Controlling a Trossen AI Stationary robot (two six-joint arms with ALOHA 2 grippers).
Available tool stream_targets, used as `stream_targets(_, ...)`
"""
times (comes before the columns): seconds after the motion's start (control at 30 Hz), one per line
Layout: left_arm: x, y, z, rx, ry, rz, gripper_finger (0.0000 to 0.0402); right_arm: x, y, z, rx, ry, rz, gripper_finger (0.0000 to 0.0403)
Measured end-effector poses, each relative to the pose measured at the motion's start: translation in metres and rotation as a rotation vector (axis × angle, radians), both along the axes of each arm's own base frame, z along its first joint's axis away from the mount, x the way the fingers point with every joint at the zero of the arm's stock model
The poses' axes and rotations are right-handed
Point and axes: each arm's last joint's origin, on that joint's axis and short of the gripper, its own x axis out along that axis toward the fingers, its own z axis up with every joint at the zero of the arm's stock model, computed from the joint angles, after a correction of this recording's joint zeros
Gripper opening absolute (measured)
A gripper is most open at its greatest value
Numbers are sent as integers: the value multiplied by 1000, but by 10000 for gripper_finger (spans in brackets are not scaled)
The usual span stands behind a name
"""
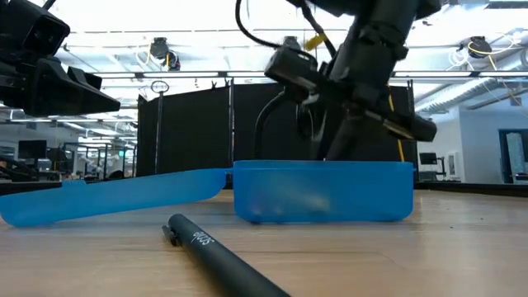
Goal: Pick & place school supplies into a supply box
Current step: Put the right black pen into the blue supply box, then adjust the blue supply box
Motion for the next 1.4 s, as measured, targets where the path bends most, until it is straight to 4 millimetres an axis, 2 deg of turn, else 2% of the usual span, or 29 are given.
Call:
stream_targets(0.37, 0, 0, 0, 0, 0, 0, 21, -11, -8, -19, 40, 59, -18, 29)
stream_targets(0.6, 0, 0, 0, 0, 0, 0, 21, -11, -7, -22, 71, 33, -9, 116)
stream_targets(0.73, 0, 0, 0, -2, 2, -12, 21, -10, -7, -22, 68, 32, -4, 138)
stream_targets(1.0, 0, -1, 0, -8, 5, -37, 21, -6, -7, -20, 48, -13, 52, 144)
stream_targets(1.2, 0, -1, 0, -13, 5, -36, 21, 4, -5, -5, 3, -56, 121, 140)
stream_targets(1.4, 0, -1, 0, -20, 6, -39, 21, 7, -2, 10, -47, -17, 200, 134)
